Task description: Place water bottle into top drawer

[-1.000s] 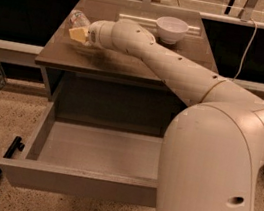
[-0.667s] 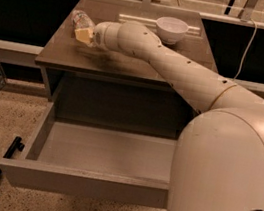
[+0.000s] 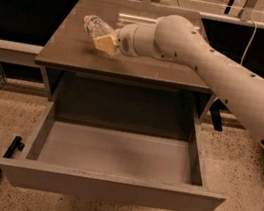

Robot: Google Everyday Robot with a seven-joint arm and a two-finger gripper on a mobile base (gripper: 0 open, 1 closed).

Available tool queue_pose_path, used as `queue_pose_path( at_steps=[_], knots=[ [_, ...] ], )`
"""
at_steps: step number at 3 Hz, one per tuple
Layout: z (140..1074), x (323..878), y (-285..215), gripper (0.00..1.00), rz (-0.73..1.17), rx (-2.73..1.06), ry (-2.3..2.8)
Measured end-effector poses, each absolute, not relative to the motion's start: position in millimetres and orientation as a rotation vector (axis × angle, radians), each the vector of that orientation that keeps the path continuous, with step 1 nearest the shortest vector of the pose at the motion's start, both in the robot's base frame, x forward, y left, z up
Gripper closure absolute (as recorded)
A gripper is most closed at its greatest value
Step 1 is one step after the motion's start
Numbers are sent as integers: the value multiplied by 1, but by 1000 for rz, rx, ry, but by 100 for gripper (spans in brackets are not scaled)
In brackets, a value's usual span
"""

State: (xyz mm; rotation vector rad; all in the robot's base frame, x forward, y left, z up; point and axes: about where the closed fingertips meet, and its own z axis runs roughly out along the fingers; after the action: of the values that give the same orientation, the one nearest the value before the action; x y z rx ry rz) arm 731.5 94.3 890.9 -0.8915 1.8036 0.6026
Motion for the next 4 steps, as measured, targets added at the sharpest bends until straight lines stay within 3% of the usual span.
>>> queue_pose_path(
  at_steps=[3,4],
  knots=[
    [887,568,-26,100,656,-903,1893],
    [888,571,-37,100,639,-884,1898]
  ],
)
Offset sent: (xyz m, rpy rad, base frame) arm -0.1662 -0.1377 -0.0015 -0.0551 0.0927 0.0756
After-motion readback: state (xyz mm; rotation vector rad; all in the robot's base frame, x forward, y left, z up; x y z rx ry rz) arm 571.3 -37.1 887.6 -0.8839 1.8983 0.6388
